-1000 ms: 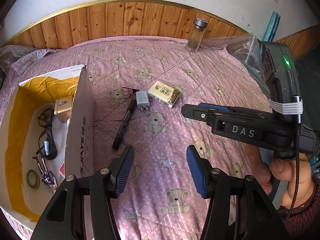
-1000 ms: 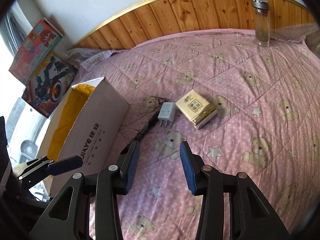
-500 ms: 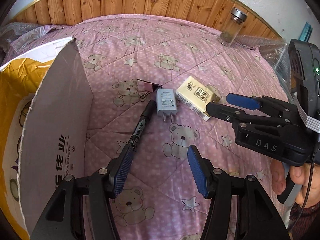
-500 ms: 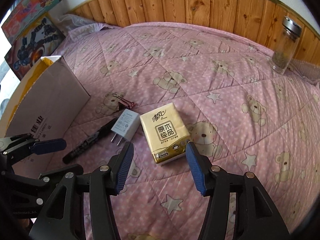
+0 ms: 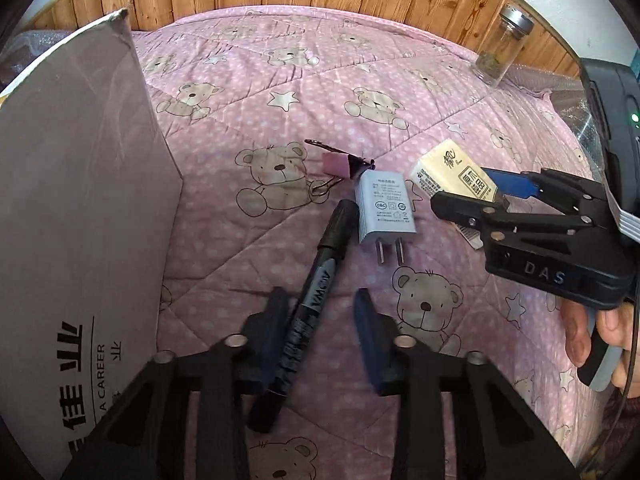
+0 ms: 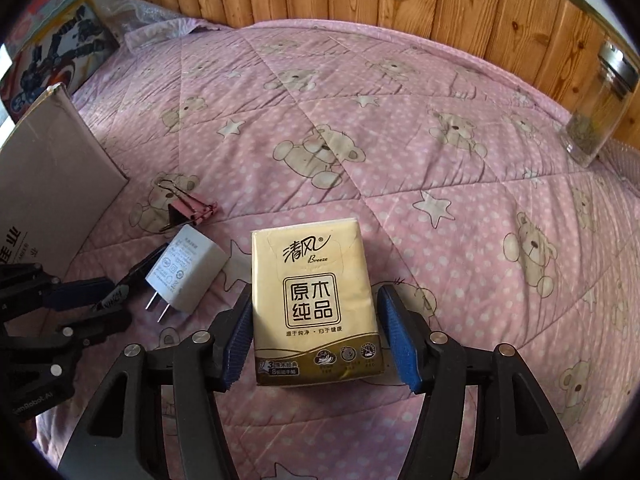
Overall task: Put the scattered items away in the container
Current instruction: 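Grasp the yellow tissue pack with the right tool while the left grasps the black marker, then carry the tissue pack and marker with both tools over the white box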
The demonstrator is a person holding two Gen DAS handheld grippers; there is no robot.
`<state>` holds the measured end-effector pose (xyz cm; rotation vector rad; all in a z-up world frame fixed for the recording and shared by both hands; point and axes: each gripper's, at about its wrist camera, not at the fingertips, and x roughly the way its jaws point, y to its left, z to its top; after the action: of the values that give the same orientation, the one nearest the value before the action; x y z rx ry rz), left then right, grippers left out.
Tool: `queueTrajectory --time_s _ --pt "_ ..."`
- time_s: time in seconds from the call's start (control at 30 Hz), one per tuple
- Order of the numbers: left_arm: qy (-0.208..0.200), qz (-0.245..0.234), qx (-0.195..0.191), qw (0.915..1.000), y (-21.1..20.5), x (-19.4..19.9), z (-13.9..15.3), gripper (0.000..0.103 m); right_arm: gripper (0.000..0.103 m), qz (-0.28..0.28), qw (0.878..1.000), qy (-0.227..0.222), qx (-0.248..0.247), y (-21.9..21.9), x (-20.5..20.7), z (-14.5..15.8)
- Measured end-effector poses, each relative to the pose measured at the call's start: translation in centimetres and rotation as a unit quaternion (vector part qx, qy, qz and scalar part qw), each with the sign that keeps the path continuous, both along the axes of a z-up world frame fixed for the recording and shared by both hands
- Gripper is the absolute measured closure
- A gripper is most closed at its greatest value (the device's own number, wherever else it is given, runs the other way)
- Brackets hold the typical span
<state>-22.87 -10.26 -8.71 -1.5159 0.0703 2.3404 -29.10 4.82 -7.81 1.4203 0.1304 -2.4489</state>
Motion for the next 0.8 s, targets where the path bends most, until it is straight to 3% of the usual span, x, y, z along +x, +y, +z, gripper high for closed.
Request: queueTrajectory --time_s 0.03,0.07,0.4,0.8 --pt "0.003 -0.002 0.001 1.0000 0.1 -0.2 0.0 0.087 0.044 -0.007 1.000 0.000 -0.014 0.4 0.0 0.1" --pt "0.000 -0.003 0.009 1.0000 0.0 -0.2 0.0 0.089 0.047 -0.013 1.000 -0.002 -0.024 0.7 0.0 0.1" --pt "0.005 -0.006 0.030 0.9995 -0.1 0.7 1.3 0.089 0.048 -0.054 0.997 -0.008 -0.060 1.7 2.3 1.4" --pt "0.008 -0.027 0.045 0.9986 -0.3 5.0 4.2 0.089 0.048 -0.079 0.993 -0.004 -0.090 0.9 8.6 3.6"
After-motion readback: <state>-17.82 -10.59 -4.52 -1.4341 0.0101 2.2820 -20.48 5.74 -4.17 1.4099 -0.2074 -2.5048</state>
